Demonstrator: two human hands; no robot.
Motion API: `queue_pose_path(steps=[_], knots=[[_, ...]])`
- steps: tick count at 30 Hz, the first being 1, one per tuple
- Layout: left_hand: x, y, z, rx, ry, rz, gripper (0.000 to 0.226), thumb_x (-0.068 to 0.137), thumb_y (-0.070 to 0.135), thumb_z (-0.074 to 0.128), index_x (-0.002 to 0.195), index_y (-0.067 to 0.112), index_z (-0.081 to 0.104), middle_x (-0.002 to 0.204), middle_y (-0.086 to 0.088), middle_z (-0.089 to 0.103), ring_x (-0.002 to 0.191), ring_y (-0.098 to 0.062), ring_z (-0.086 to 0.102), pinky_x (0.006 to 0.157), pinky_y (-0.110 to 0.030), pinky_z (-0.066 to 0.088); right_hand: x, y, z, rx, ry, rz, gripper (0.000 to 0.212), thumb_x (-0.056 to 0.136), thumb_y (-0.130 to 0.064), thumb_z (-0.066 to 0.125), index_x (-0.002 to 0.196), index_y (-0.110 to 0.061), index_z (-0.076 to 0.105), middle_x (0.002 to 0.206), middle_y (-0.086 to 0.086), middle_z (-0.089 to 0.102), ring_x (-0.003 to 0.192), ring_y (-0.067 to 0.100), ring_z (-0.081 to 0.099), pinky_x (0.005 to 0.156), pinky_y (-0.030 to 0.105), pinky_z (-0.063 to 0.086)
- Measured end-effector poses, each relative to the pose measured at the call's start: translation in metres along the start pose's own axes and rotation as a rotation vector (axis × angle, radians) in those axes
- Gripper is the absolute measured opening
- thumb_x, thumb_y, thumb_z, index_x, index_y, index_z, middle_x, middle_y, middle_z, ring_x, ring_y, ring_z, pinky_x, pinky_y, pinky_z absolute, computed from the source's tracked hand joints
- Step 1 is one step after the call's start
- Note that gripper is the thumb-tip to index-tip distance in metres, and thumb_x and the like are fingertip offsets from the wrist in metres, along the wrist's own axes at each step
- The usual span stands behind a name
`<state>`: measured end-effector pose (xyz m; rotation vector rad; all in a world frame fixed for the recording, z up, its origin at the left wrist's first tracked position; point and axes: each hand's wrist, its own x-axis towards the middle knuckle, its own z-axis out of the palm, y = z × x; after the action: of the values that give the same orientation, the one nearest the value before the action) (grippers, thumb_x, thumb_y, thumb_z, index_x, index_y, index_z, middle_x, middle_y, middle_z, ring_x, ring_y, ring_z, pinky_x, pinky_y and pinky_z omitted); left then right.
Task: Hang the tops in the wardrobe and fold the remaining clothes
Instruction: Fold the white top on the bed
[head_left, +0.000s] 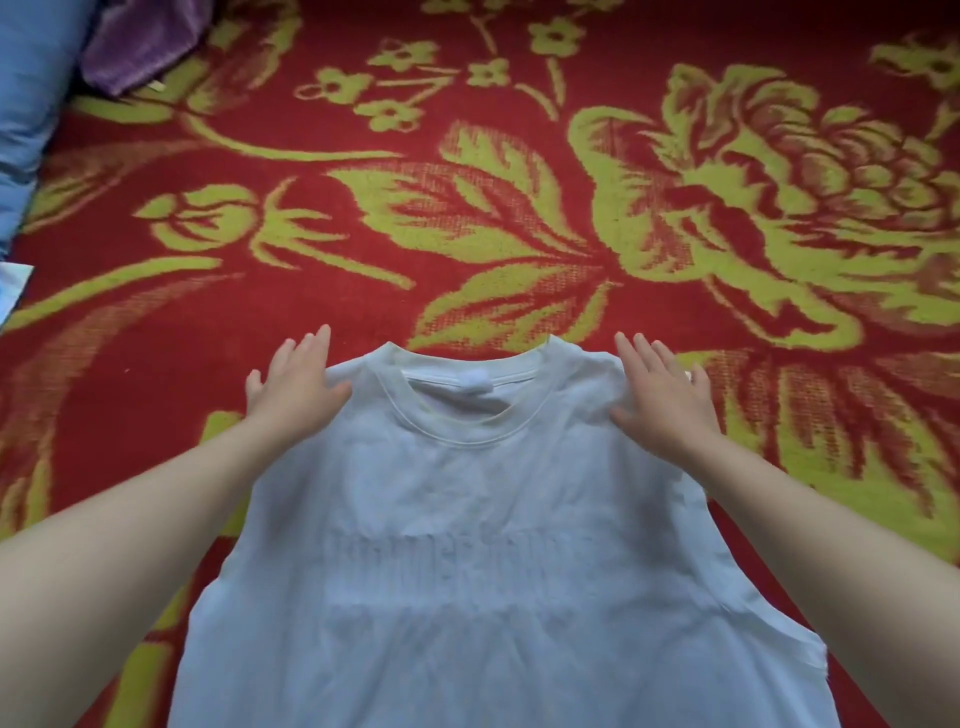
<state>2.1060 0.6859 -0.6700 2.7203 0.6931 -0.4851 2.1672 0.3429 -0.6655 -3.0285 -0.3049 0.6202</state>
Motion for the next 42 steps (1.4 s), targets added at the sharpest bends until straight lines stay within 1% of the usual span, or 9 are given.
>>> queue_pose_path(steps=[7, 15, 20, 23, 26, 29, 34, 38, 42], knots=[[0.008, 0.009, -0.011, -0.007, 0.087, 0.056, 0.035, 0.084, 0.012, 0.054, 0.118, 0.019, 0.061, 0.113, -0.008, 0.064, 0.115, -0.03, 0.052, 0.111, -0.048, 0.019, 0.012, 0.004, -0.007, -0.061, 0.149, 0.072, 0.026, 0.094, -0.018, 0.039, 0.11, -0.013, 0.059, 0.108, 0.009, 0.057, 0.109, 0.03, 0.041, 0.096, 0.043, 0.026], [-0.077, -0.036, -0.042, -0.411, 0.197, 0.529, 0.006, 0.086, 0.01, 0.06, 0.081, 0.01, 0.063, 0.076, -0.005, 0.058, 0.066, -0.004, 0.05, 0.058, -0.026, 0.041, -0.067, 0.046, -0.014, 0.246, 0.589, -0.441, 0.018, 0.082, -0.016, 0.056, 0.073, 0.0, 0.056, 0.068, 0.014, 0.058, 0.067, 0.035, 0.057, 0.062, 0.033, 0.033], [-0.144, -0.083, -0.018, 0.061, 0.157, 1.013, 0.011, 0.09, 0.02, 0.038, 0.083, 0.024, 0.045, 0.062, -0.003, 0.054, 0.053, -0.02, 0.05, 0.048, -0.028, 0.038, -0.141, 0.067, 0.018, 0.023, 0.415, -0.818, 0.017, 0.094, -0.025, 0.037, 0.08, -0.017, 0.041, 0.08, 0.009, 0.067, 0.084, 0.027, 0.061, 0.072, 0.033, 0.039], [-0.167, -0.099, 0.014, 0.288, -0.044, 1.163, 0.014, 0.071, 0.014, 0.044, 0.078, 0.024, 0.036, 0.054, 0.002, 0.048, 0.042, -0.02, 0.048, 0.038, -0.019, 0.035, -0.166, 0.066, 0.044, -0.197, 0.111, -0.891, 0.027, 0.061, -0.03, 0.077, 0.073, -0.012, 0.059, 0.08, 0.008, 0.069, 0.077, 0.025, 0.069, 0.067, 0.028, 0.051], [-0.173, -0.099, 0.038, 0.446, -0.266, 1.068, 0.041, 0.048, 0.02, 0.063, 0.081, 0.028, 0.039, 0.055, 0.009, 0.05, 0.045, -0.011, 0.052, 0.039, -0.015, 0.035, -0.172, 0.055, 0.063, -0.303, -0.083, -0.784, 0.042, 0.03, -0.035, 0.084, 0.059, -0.011, 0.068, 0.077, 0.007, 0.069, 0.072, 0.025, 0.069, 0.06, 0.024, 0.054], [-0.164, -0.091, 0.044, 0.59, -0.479, 0.888, 0.054, 0.063, 0.057, 0.07, 0.108, 0.032, 0.053, 0.091, 0.009, 0.059, 0.083, -0.01, 0.06, 0.064, -0.025, 0.041, -0.17, 0.047, 0.062, -0.315, -0.026, -0.775, 0.05, 0.068, -0.061, 0.058, 0.059, -0.012, 0.066, 0.073, 0.006, 0.066, 0.067, 0.025, 0.066, 0.062, 0.026, 0.054], [-0.142, -0.067, 0.036, 0.388, 0.077, 0.83, 0.035, 0.078, 0.044, 0.061, 0.088, 0.012, 0.073, 0.081, -0.007, 0.067, 0.072, -0.024, 0.066, 0.055, -0.026, 0.051, -0.147, 0.026, 0.042, -0.212, 0.289, -0.516, 0.032, 0.085, -0.033, 0.06, 0.084, -0.005, 0.073, 0.094, 0.019, 0.069, 0.086, 0.035, 0.069, 0.066, 0.039, 0.054], [-0.112, -0.065, 0.03, 0.51, -0.072, 0.345, 0.064, 0.085, 0.022, 0.058, 0.144, 0.021, 0.033, 0.146, -0.003, 0.037, 0.135, -0.02, 0.031, 0.103, -0.041, 0.028, -0.125, 0.025, 0.038, -0.208, 0.11, -0.23, 0.061, 0.072, -0.005, 0.071, 0.131, -0.003, 0.053, 0.122, 0.018, 0.061, 0.117, 0.034, 0.055, 0.094, 0.049, 0.042], [-0.101, -0.079, 0.018, 0.513, -0.056, 0.281, 0.035, 0.089, 0.022, 0.049, 0.123, 0.029, 0.055, 0.115, 0.008, 0.059, 0.118, -0.016, 0.045, 0.107, -0.042, 0.017, -0.122, 0.039, 0.03, -0.178, 0.109, -0.154, 0.025, 0.079, -0.004, 0.065, 0.103, -0.009, 0.066, 0.094, 0.01, 0.064, 0.097, 0.034, 0.057, 0.094, 0.048, 0.035]])
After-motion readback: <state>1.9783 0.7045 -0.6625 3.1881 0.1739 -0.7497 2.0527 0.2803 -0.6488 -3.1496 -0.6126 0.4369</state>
